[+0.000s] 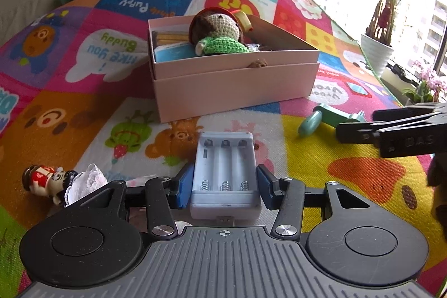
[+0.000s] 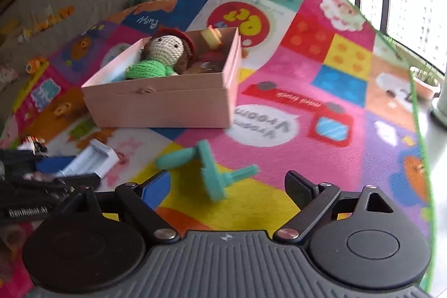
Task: Organize objects
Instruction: 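Hold the charger in the left gripper while right grasps the teal crank toy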
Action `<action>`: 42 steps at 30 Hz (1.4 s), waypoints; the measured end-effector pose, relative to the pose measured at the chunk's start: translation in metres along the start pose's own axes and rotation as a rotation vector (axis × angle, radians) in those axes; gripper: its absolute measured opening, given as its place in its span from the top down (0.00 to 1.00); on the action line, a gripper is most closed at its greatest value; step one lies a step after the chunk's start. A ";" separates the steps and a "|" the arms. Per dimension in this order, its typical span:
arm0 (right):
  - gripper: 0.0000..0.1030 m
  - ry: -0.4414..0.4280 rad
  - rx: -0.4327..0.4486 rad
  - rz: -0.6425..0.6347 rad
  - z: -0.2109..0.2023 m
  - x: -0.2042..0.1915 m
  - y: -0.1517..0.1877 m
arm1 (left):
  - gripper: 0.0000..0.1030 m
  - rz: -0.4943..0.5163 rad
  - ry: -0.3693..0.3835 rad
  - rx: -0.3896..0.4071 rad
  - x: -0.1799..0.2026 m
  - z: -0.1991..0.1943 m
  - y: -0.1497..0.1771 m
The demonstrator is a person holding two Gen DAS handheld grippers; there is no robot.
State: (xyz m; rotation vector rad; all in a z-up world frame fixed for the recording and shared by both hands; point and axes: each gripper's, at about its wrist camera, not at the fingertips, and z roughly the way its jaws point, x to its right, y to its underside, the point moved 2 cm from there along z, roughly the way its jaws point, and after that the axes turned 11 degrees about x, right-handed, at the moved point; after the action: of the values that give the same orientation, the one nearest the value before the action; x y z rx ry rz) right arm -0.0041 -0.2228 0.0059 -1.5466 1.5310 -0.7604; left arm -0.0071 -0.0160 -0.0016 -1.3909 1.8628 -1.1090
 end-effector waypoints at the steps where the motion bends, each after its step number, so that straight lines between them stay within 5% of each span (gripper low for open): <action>1: 0.18 -0.003 -0.004 0.003 0.004 -0.005 0.001 | 0.49 -0.003 0.000 0.001 0.000 0.000 0.000; 8: 0.35 -0.046 -0.021 -0.063 0.037 -0.027 -0.010 | 0.49 -0.003 0.001 0.008 0.000 0.000 0.000; 15: 0.78 -0.065 -0.042 -0.116 0.031 -0.014 -0.014 | 0.49 -0.014 0.004 0.024 -0.001 -0.001 0.002; 18: 0.75 -0.083 -0.042 -0.103 0.025 -0.009 -0.015 | 0.49 -0.008 0.000 0.028 0.000 -0.001 0.002; 21: 0.47 -0.056 -0.014 -0.092 0.029 -0.007 -0.017 | 0.49 -0.009 -0.002 0.027 0.001 -0.002 0.003; 28: 0.45 -0.074 -0.001 -0.074 0.054 -0.001 -0.021 | 0.48 -0.002 -0.002 0.030 0.000 -0.001 0.003; 33: 0.26 -0.119 0.023 -0.155 0.062 -0.009 -0.029 | 0.48 -0.001 -0.003 0.036 0.001 -0.002 0.004; 40: 0.42 -0.117 0.012 -0.188 0.058 -0.021 -0.026 | 0.48 -0.003 -0.002 0.039 0.002 -0.002 0.004; 42: 0.66 -0.149 -0.014 -0.187 0.054 -0.021 -0.022 | 0.48 -0.006 -0.001 0.039 0.002 -0.003 0.004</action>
State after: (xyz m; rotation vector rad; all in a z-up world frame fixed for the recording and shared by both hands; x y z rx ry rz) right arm 0.0518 -0.1961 0.0008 -1.7336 1.2993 -0.7214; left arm -0.0116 -0.0164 -0.0037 -1.3756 1.8282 -1.1409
